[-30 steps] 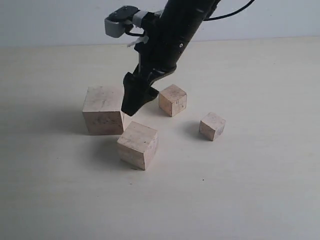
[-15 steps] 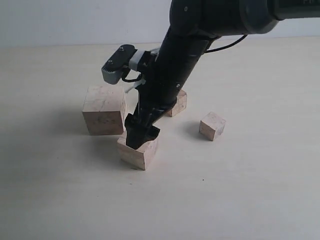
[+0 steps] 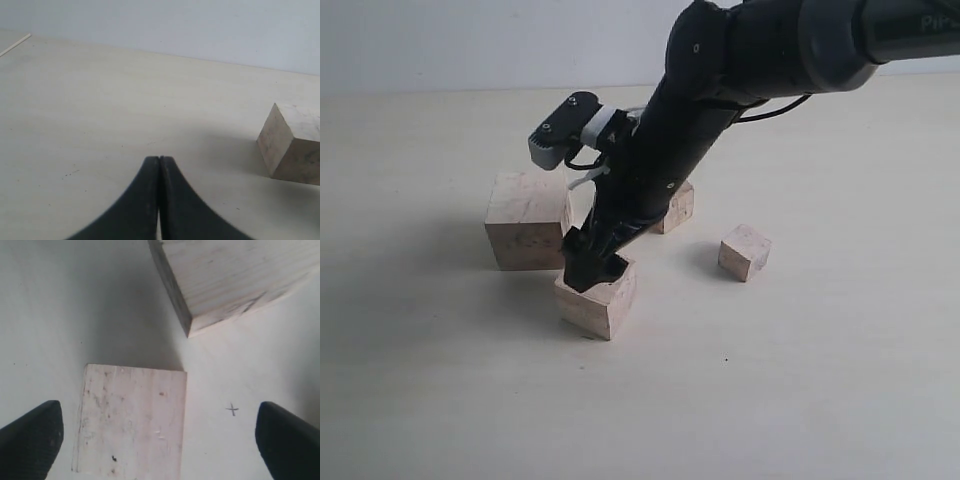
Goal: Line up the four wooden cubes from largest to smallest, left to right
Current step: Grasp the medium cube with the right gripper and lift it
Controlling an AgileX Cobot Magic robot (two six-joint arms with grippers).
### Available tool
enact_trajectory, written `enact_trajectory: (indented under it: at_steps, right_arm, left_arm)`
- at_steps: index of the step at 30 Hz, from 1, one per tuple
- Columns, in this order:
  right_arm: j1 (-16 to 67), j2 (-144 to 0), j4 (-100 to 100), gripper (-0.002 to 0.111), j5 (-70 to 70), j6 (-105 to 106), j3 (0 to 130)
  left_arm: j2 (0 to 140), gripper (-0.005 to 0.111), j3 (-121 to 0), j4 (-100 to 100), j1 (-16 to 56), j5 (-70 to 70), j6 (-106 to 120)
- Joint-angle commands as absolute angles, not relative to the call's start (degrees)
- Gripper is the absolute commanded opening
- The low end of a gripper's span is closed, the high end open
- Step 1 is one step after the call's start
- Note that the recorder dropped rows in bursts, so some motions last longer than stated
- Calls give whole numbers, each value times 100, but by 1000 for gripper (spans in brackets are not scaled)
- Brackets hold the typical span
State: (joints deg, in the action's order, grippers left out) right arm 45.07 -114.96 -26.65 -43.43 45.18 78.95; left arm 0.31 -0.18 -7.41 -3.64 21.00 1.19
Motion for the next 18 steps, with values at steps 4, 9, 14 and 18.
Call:
enact_trajectory:
  at_steps: [4,9,14,18]
  right_arm:
    - [4527,-11621,-2831,97,-4408,4479,7862]
    - [4527,-11625,-2909,97,-4537,4479,7862]
    - [4527,-11693,-2909,97,-4575,4479,7862]
    - [4527,-11863,-2967,97,-4617,4479,7862]
  left_arm:
    - [0,0,0,-731,-329,2062,125]
    - [0,0,0,-731,-329,2062,125]
    - [0,0,0,-731,-329,2062,125]
    - [0,0,0,-731,-329,2062,125]
